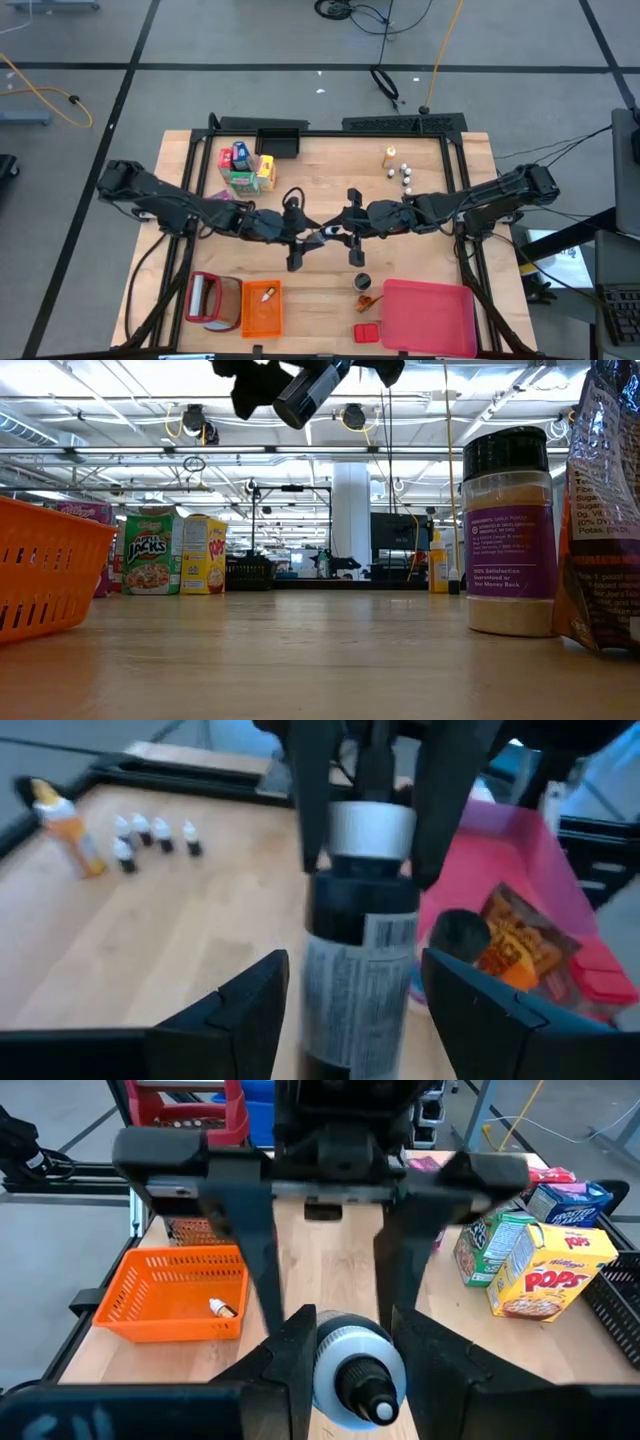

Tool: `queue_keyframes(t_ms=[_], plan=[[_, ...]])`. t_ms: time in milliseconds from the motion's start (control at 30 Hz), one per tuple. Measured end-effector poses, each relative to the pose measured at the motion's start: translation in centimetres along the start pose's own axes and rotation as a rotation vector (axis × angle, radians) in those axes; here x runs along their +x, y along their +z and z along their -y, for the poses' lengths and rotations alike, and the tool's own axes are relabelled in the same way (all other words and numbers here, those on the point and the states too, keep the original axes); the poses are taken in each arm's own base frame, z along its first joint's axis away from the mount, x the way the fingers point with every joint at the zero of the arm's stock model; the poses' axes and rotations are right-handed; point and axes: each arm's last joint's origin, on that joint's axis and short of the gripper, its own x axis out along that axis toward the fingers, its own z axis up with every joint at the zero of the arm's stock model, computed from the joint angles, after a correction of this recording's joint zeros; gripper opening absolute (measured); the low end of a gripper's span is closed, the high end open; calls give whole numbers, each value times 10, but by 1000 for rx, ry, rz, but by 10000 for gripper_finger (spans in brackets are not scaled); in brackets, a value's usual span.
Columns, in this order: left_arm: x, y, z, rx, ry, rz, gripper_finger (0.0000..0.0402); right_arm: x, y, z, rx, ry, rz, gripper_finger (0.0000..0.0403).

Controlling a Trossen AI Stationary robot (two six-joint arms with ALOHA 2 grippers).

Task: Pick & Place Kitchen Items
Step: Put the big black food coloring bottle into the orange bin

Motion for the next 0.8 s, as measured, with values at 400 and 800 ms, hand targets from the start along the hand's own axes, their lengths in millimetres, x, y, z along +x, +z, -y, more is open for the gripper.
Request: queue_keyframes(t_ms=[400, 800], plan=[[8, -1, -5, -2, 8, 12, 135, 0, -1, 0, -4, 0, -6, 109], [7, -5, -3, -23, -6, -28, 86, 0, -4, 0, -31, 1, -35, 171]])
